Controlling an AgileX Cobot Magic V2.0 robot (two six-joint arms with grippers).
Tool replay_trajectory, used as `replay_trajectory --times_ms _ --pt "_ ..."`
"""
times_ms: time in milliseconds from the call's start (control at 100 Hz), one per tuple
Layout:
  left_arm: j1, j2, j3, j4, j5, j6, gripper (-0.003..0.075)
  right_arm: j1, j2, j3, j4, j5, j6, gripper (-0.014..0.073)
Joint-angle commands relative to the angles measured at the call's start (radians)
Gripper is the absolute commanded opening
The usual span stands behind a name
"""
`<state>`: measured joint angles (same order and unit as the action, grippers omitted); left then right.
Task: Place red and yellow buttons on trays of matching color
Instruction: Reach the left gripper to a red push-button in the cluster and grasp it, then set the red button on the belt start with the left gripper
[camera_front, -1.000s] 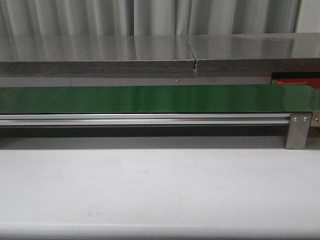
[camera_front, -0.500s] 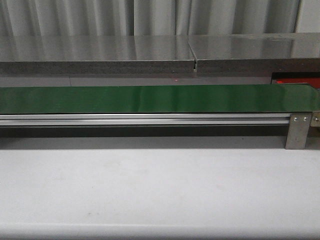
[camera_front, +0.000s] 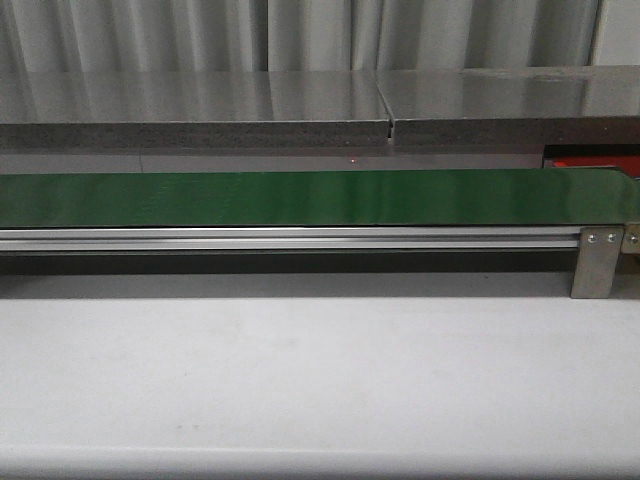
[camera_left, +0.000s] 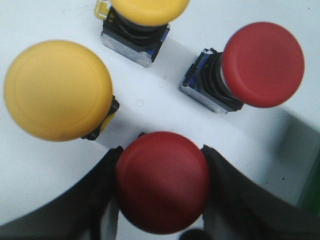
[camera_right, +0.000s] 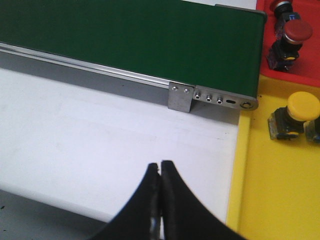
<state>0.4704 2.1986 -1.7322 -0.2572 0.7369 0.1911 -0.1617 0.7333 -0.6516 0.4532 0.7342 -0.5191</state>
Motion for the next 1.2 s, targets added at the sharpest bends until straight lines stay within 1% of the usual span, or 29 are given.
replay_trajectory --times_ms 0,50,240,410,580,740,810,890,1000,1110,1160,1190 --pt "0.001 -0.062 -0.034 -0.032 -0.034 0.002 0.004 0.002 -0.007 -0.024 0.027 -0.048 -0.007 -0.0118" --pt "0.001 -0.069 -0.034 -0.039 -0.023 0.002 -0.0022 0.002 -0.007 -0.024 0.027 -0.048 -0.007 -0.0118" --pt "0.001 -0.134 -0.034 -0.041 0.03 0.003 -0.0019 0.002 -0.007 -0.024 0.027 -0.048 -0.007 -0.0118" --pt "-0.014 -0.249 -0.034 -0.048 0.074 0.028 -0.0019 0.002 -0.007 -0.024 0.027 -0.048 -0.007 -0.0118" --pt "-0.073 -0.331 -0.034 -0.048 0.114 0.028 -0.0019 0.002 -0.007 -0.024 0.027 -0.048 -0.007 -0.0118" --pt "-0.154 -0.338 -0.026 -0.048 0.14 0.048 -0.0019 0.002 -0.007 -0.024 0.027 -0.048 -0.007 -0.0118" --pt "-0.185 -0.338 -0.004 -0.048 0.137 0.049 -0.0019 0.002 -0.007 -0.024 0.027 -0.048 -0.007 -0.0118" --pt "-0.209 -0.338 0.036 -0.048 0.102 0.049 -0.0019 0.002 -0.007 -0.024 0.027 -0.048 -0.007 -0.0118" --pt "-0.221 -0.338 0.097 -0.044 0.052 0.05 -0.0019 0.002 -0.007 -0.024 0.027 -0.048 -0.007 -0.0118" --pt "-0.223 -0.332 0.146 -0.038 0.033 0.05 -0.0018 0.002 -0.007 -0.024 0.027 -0.048 -0.007 -0.0118" --pt "-0.223 -0.33 0.164 -0.038 0.032 0.066 -0.0006 0.002 -0.007 -0.024 0.027 -0.048 -0.007 -0.0118" --pt "-0.223 -0.33 0.171 -0.038 0.032 0.082 0.0018 0.002 -0.007 -0.024 0.027 -0.048 -0.007 -0.0118"
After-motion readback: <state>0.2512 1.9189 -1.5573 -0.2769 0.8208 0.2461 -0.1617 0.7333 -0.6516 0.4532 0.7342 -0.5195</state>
